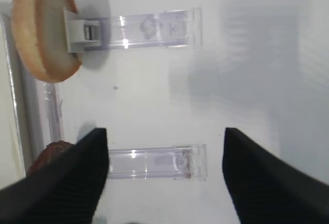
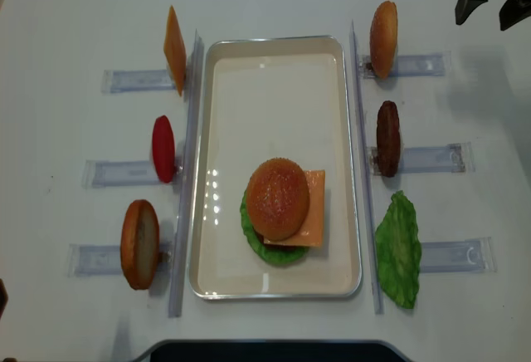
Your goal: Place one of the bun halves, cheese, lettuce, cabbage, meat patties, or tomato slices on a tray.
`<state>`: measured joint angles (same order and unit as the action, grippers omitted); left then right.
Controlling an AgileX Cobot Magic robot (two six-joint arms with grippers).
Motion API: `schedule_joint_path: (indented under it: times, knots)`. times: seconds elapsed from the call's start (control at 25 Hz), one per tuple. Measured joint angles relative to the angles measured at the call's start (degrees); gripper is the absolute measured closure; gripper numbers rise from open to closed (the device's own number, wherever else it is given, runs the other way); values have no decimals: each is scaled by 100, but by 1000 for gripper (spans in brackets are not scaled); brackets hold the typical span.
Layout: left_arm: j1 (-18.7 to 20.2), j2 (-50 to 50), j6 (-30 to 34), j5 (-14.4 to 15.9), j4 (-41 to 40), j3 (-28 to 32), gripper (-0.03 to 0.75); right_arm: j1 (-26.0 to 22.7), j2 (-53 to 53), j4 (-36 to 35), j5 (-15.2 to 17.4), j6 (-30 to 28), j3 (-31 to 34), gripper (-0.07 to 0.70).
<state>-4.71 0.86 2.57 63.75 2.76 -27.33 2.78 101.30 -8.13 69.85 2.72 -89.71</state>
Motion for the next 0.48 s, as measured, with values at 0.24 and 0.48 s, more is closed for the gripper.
schedule_joint_path:
  times: [0.24, 0.48]
  knots:
    - [0, 0, 0, 0, 0, 0, 716, -186, 0, 51, 6, -145, 0, 149]
    - [0, 0, 0, 0, 0, 0, 716, -186, 0, 141, 11, -171, 0, 149]
